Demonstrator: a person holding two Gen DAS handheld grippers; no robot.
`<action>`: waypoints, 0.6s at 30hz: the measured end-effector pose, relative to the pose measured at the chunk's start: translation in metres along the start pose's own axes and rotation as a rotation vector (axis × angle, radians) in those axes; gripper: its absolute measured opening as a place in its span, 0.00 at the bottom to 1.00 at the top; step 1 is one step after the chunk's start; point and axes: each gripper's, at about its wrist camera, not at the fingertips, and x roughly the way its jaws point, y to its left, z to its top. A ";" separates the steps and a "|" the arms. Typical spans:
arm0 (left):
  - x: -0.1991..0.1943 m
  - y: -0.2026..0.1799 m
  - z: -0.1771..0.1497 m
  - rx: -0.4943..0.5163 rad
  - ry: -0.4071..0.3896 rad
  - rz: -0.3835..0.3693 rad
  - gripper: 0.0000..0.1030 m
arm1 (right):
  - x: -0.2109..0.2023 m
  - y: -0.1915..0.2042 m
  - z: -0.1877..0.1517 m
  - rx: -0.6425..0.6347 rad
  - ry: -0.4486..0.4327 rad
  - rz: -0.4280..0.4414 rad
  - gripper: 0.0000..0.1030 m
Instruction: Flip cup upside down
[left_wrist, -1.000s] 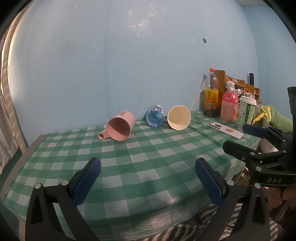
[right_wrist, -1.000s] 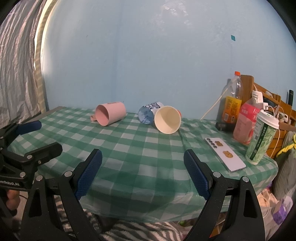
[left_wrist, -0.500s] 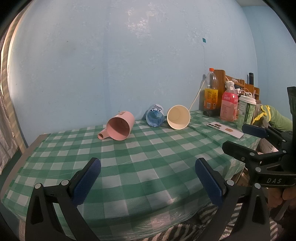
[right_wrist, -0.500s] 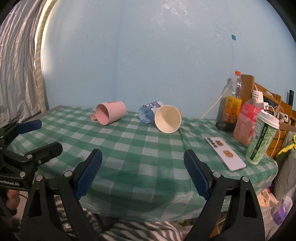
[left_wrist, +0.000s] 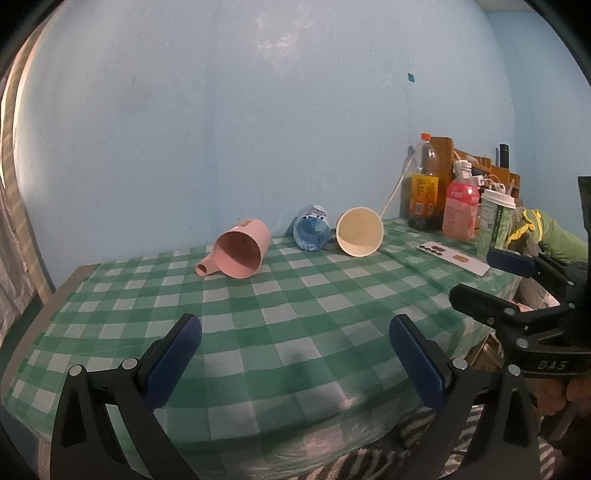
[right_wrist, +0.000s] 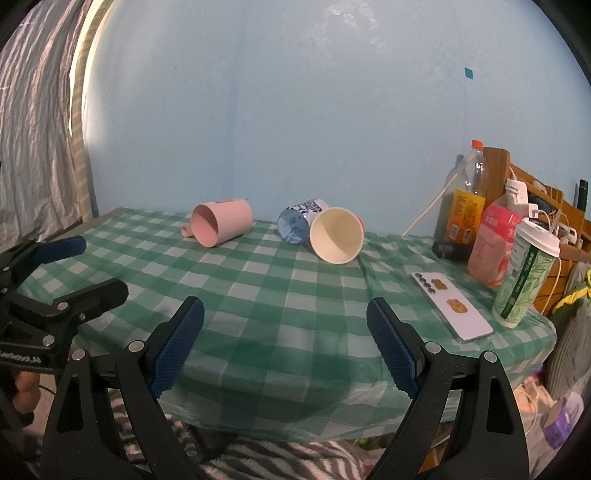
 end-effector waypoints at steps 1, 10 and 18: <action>0.002 0.001 0.001 -0.003 0.007 0.004 1.00 | 0.001 -0.002 0.001 0.007 0.008 0.007 0.86; 0.026 0.013 0.042 -0.081 0.006 -0.023 1.00 | 0.020 -0.022 0.029 0.049 0.050 0.043 0.86; 0.060 0.007 0.101 -0.016 0.027 -0.002 1.00 | 0.059 -0.052 0.084 0.122 0.122 0.066 0.86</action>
